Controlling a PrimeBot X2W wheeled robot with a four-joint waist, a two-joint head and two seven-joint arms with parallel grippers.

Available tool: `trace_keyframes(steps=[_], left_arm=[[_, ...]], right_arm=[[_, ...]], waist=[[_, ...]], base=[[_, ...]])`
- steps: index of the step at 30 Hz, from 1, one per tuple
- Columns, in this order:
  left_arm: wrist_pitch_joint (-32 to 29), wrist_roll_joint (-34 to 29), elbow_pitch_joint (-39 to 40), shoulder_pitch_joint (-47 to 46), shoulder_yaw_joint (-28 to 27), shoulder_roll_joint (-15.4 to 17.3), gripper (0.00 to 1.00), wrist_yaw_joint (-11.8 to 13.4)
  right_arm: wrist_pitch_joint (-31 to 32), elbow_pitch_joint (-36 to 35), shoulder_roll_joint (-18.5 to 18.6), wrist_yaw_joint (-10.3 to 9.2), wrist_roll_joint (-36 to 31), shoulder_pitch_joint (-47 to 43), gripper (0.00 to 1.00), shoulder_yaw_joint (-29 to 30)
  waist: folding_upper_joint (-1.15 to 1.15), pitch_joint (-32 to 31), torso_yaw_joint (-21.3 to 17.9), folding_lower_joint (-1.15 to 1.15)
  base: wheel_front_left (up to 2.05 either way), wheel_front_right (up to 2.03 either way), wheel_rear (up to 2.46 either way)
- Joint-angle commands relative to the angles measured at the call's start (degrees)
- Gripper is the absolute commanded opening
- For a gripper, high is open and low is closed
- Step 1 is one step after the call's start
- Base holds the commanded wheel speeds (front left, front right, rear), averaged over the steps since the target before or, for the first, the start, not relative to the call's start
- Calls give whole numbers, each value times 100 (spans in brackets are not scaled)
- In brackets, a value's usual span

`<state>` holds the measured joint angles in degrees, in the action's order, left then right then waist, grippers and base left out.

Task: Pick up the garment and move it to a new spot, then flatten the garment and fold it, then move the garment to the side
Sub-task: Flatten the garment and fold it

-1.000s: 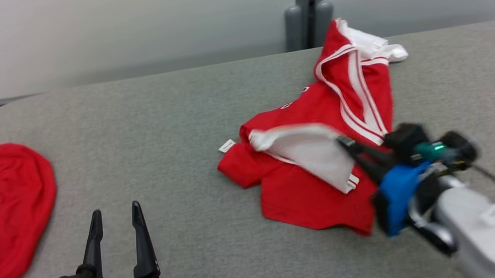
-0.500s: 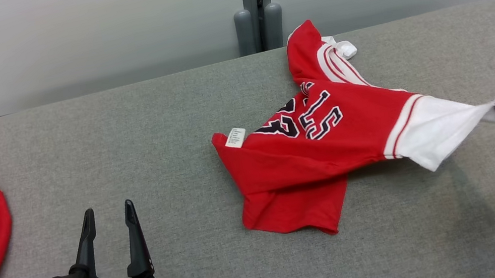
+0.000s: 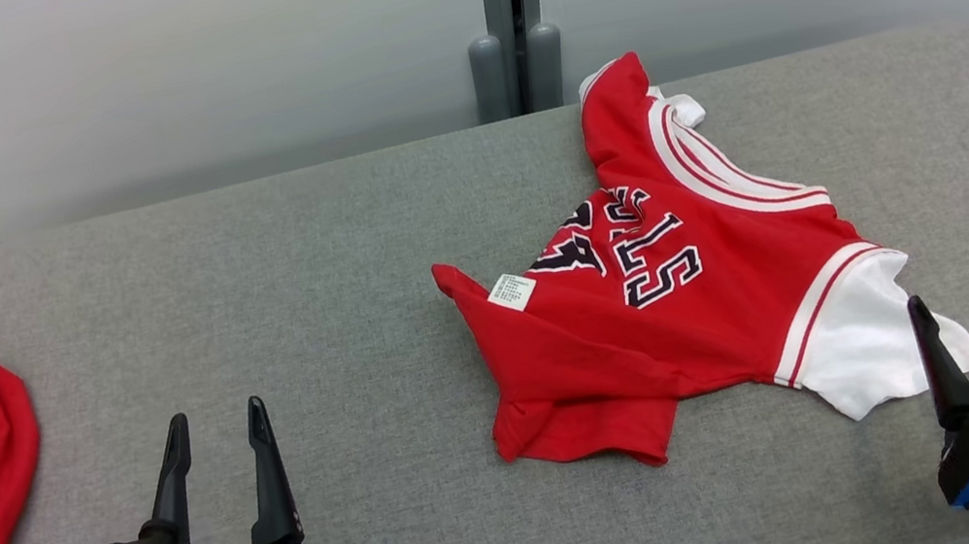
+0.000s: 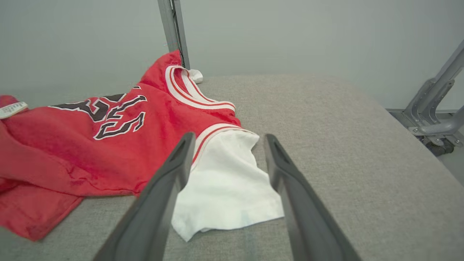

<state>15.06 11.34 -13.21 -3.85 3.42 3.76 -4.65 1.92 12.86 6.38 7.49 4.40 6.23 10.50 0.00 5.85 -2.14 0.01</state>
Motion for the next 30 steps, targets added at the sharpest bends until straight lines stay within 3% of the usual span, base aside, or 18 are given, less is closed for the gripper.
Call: trace_keyframes(steps=[1,8,15,20,25,30], left_arm=[[17,-19,0,44,-14,20,100,-4],[17,36,10,168,-70,-2,100,48],[-180,165,-281,-101,60,-39,100,57],[-1235,408,-647,-880,466,-72,100,17],[-2449,1009,-1049,-1866,951,-93,100,331],[-2990,1610,-1365,-2522,1412,-78,100,770]], right_arm=[[-115,-151,-94,0,169,-167,100,27],[-570,-695,-332,1,247,-512,100,-328],[-572,-672,-345,0,149,-396,100,-683],[-531,-671,-349,1,118,-256,100,-798],[-555,-551,-347,1,240,-117,100,-1071],[-631,-400,-347,1,329,75,100,-1390]], waist=[[0,-47,-1,-1],[0,-207,-5,-1],[0,-119,-71,-1],[0,55,-92,-1],[0,244,-262,-1],[0,464,-553,-1]], base=[[0,0,0],[0,0,0],[0,0,0],[0,0,0],[0,0,0],[0,0,0]])
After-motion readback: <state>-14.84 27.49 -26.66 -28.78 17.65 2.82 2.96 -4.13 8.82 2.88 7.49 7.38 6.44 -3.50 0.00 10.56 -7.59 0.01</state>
